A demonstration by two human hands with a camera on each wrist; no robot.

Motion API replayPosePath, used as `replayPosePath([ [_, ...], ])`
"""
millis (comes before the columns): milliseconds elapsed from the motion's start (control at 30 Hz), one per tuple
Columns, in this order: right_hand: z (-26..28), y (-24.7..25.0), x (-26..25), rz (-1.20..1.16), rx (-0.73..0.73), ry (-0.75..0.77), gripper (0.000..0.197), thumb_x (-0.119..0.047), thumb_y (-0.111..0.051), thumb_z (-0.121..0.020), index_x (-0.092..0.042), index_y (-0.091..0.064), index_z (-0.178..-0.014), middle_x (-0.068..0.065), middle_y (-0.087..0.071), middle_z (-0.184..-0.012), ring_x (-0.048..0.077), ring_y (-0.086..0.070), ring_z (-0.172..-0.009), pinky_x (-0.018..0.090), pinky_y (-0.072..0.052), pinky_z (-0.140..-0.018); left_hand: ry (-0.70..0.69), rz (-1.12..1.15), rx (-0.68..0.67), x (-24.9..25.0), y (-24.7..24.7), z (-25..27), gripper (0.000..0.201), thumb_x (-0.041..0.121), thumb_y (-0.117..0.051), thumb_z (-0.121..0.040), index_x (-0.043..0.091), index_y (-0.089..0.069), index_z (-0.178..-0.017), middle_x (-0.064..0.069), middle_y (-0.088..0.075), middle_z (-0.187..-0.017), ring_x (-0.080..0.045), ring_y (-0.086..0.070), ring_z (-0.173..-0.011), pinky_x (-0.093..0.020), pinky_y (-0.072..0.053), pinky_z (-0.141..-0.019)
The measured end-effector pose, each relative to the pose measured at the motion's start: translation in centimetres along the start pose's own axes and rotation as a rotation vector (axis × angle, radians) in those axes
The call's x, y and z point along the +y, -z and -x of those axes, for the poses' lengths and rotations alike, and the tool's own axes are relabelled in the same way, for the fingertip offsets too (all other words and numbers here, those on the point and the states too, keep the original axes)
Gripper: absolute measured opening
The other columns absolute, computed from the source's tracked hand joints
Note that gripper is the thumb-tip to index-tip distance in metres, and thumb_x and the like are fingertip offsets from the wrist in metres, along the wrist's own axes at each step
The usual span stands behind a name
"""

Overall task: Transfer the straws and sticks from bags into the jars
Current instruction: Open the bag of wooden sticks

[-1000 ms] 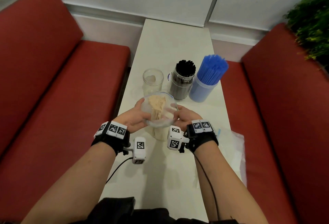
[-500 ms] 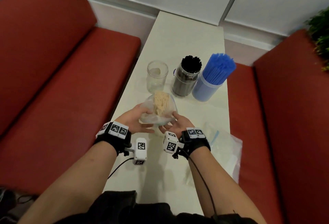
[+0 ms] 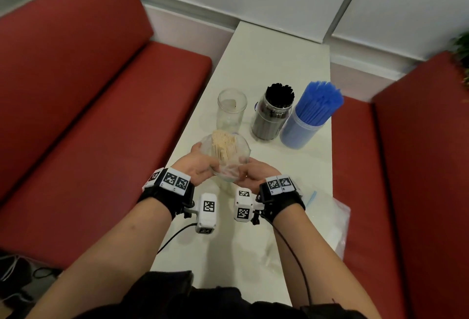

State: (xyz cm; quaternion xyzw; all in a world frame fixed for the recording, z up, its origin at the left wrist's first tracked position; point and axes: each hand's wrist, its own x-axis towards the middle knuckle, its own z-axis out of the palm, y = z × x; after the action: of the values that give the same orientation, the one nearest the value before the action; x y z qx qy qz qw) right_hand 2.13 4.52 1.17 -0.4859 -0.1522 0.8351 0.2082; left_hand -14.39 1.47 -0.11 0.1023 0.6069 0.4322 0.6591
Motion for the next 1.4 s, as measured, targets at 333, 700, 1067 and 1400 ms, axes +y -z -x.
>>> replayPosePath([
  [333,-2.3,1.4,1.6,-0.259,0.398,0.077,0.016,-0.012,-0.049,-0.1,-0.007,-0.063,-0.106,0.017,-0.07,-0.111,0.032,-0.068,-0.085,0.042,-0.057,-0.076,0.122,0.121,0.005,-1.2,0.4,-0.3,0.024,-0.007,-0.029,-0.083,0.004,-0.05,-0.089,-0.013,-0.054,-0.073,-0.023,-0.05,-0.058,-0.031,-0.042,-0.059],
  [700,-3.0,2.7,-0.1,-0.273,0.358,0.285,0.034,-0.031,-0.05,-0.106,0.0,-0.064,-0.105,0.022,-0.063,-0.12,0.036,-0.064,-0.107,0.047,-0.053,-0.093,0.051,-0.044,-0.464,0.2,1.7,-2.4,0.054,0.052,-0.051,-0.101,0.011,-0.064,-0.133,-0.013,-0.067,-0.132,-0.024,-0.067,-0.118,-0.034,-0.059,-0.09],
  [1067,-3.4,3.9,2.1,-0.345,0.211,0.184,0.019,-0.018,-0.057,-0.101,-0.005,-0.07,-0.103,0.017,-0.077,-0.095,0.031,-0.074,-0.088,0.041,-0.06,-0.075,0.052,-0.063,-0.071,-0.9,1.1,-4.3,0.033,0.014,-0.044,-0.107,-0.003,-0.061,-0.129,-0.023,-0.067,-0.124,-0.037,-0.064,-0.115,-0.05,-0.052,-0.1],
  [1400,-3.4,6.5,1.6,-0.322,0.202,-0.013,0.048,-0.043,-0.047,-0.104,0.001,-0.063,-0.117,0.026,-0.071,-0.111,0.038,-0.06,-0.117,0.05,-0.039,-0.11,0.345,0.18,-0.173,-1.5,2.2,-5.0,0.033,0.021,-0.063,-0.08,0.012,-0.067,-0.111,-0.015,-0.068,-0.118,-0.029,-0.066,-0.102,-0.041,-0.057,-0.086],
])
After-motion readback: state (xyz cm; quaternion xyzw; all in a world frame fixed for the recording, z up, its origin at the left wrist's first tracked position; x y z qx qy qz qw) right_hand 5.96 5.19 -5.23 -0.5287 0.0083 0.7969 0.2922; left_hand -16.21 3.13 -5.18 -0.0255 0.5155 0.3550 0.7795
